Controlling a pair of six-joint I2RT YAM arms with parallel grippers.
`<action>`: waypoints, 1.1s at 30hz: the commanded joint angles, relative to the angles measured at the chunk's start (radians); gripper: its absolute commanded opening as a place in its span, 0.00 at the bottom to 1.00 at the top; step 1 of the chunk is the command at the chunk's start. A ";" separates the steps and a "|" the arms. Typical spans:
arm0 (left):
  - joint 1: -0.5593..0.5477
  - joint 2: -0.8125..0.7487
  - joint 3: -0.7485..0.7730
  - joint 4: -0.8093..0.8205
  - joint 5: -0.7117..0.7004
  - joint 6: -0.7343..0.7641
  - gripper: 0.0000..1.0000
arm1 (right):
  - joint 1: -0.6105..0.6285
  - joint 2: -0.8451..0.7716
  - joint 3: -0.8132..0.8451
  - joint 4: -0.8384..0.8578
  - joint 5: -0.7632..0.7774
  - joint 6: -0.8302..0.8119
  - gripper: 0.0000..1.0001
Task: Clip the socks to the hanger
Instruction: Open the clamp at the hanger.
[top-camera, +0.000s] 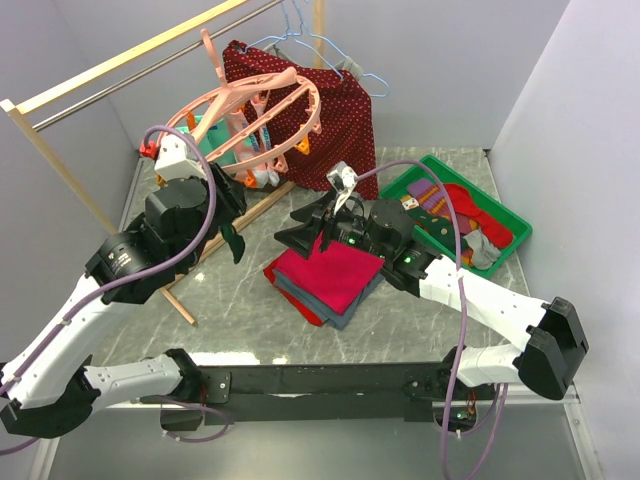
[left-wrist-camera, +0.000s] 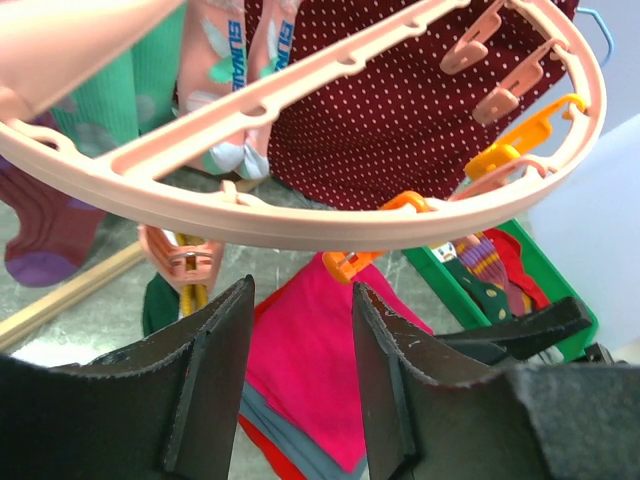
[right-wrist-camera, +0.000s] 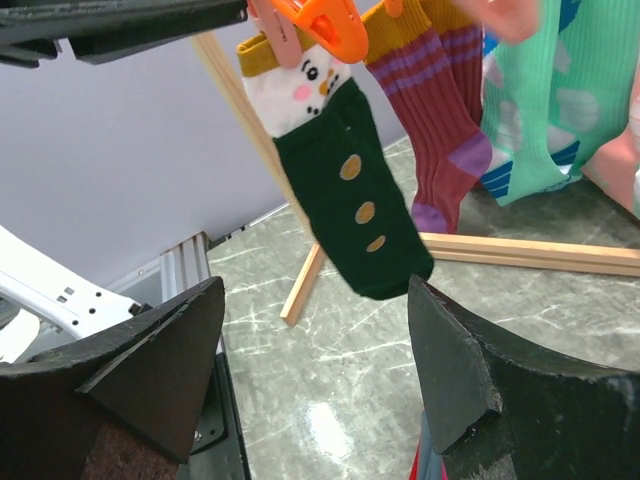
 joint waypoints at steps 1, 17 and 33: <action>-0.005 -0.002 0.023 0.069 -0.052 0.037 0.49 | 0.009 -0.030 -0.009 0.038 -0.016 -0.020 0.80; -0.004 0.013 0.008 0.134 -0.039 0.052 0.38 | 0.009 -0.028 -0.012 0.043 -0.022 -0.031 0.80; -0.004 0.006 0.005 0.120 -0.090 0.083 0.14 | 0.012 -0.007 0.017 0.072 -0.073 -0.059 0.80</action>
